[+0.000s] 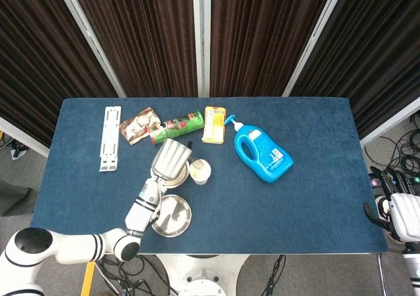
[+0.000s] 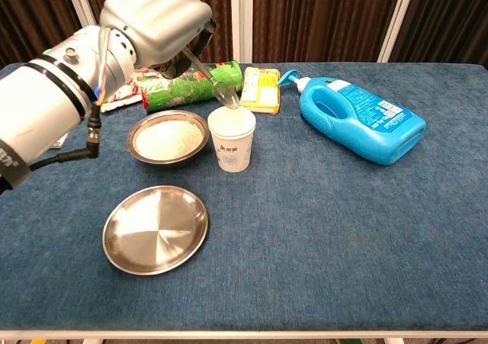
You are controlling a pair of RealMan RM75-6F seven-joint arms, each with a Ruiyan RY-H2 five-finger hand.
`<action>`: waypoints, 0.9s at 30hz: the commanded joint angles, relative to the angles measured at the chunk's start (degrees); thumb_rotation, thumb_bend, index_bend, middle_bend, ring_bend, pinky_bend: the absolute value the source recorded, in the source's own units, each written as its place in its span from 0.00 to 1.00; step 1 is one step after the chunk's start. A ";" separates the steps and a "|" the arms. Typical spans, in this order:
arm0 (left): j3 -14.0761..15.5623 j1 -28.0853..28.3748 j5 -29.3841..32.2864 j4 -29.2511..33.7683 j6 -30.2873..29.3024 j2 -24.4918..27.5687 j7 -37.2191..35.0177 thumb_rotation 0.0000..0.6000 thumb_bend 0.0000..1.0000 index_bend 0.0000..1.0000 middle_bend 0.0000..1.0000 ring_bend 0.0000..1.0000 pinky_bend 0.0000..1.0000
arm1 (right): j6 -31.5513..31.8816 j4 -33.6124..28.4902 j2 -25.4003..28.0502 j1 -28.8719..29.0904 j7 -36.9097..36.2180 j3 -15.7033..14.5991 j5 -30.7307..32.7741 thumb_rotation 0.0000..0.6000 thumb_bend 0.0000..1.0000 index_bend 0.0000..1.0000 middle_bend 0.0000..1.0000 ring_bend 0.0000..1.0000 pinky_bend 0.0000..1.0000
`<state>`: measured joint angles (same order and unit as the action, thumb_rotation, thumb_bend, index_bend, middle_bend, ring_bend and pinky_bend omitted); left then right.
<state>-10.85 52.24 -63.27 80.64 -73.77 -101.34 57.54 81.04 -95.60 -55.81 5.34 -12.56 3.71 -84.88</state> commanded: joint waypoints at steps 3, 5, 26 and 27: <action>-3.54 -4.78 4.54 8.29 3.99 6.13 -14.58 1.00 0.47 0.60 0.96 0.95 1.00 | -0.16 0.02 0.00 0.14 -0.16 0.07 0.01 1.00 0.30 0.08 0.21 0.00 0.00; -3.18 -6.63 5.40 12.02 6.44 9.78 -19.72 1.00 0.47 0.60 0.96 0.95 1.00 | 0.09 -0.08 0.10 0.05 -0.17 0.09 -0.06 1.00 0.30 0.08 0.21 0.00 0.00; 13.63 -16.16 -16.01 10.03 10.94 13.86 -36.95 1.00 0.47 0.60 0.95 0.94 1.00 | 0.25 -1.36 0.63 0.37 0.88 0.28 -0.45 1.00 0.30 0.08 0.21 0.00 0.00; 13.58 -16.00 -16.06 9.53 11.48 13.49 -36.96 1.00 0.47 0.60 0.95 0.94 1.00 | 0.28 -1.36 0.64 0.35 0.90 0.28 -0.44 1.00 0.30 0.08 0.21 0.00 0.00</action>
<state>2.61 36.02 -79.19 91.02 -63.29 -87.00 20.74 81.32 -96.96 -55.17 5.68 -11.66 3.99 -85.31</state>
